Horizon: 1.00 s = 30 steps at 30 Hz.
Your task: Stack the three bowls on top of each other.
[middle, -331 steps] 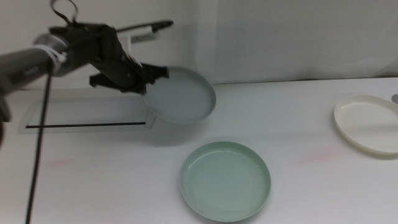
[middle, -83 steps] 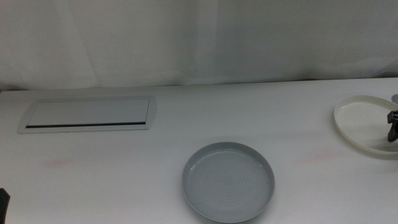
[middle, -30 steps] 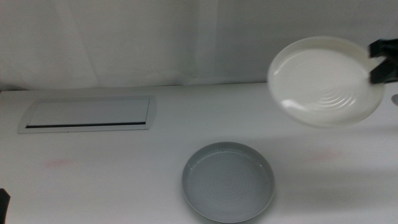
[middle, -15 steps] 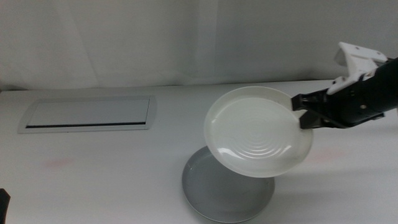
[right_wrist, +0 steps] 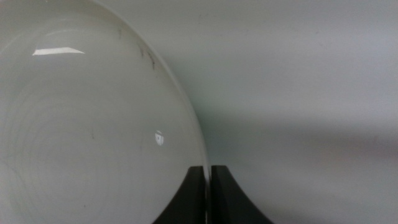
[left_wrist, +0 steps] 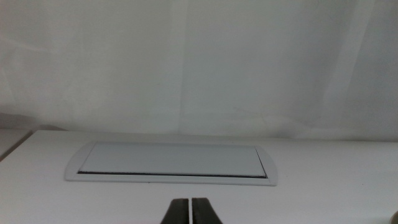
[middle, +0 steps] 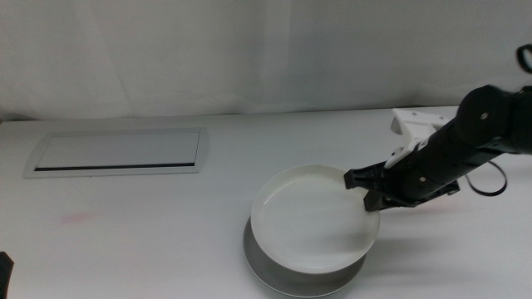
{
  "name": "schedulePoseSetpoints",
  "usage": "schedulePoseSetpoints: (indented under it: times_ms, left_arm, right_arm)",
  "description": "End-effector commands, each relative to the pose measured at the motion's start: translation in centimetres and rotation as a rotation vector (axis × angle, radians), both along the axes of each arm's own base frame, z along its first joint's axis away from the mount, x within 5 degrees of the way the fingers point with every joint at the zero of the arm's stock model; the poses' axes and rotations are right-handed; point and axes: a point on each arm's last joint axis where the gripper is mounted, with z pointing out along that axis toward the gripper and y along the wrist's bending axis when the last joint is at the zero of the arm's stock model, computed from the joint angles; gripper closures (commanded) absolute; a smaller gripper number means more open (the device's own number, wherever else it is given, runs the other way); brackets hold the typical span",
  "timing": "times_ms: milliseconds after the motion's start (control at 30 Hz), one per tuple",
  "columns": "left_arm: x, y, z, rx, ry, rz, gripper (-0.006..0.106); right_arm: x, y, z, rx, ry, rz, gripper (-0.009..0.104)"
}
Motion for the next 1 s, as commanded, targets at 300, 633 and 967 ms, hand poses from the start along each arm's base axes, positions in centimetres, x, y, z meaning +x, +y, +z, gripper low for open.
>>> schedulePoseSetpoints:
  times_ms: [300, 633, 967]
  left_arm:
    - [-0.1, 0.0, -1.2, -0.009, 0.031, 0.004, 0.104]
    - [-0.1, 0.0, -1.2, -0.009, 0.031, 0.004, 0.104]
    - [-0.1, 0.0, -1.2, -0.009, 0.031, 0.004, 0.104]
  right_arm:
    - [-0.6, 2.2, -2.4, -0.040, 0.030, 0.059, 0.097]
    - [-0.5, 2.1, -2.5, -0.070, 0.022, 0.056, 0.091]
    - [1.1, 3.1, 0.3, -0.066, -0.031, 0.113, -0.008]
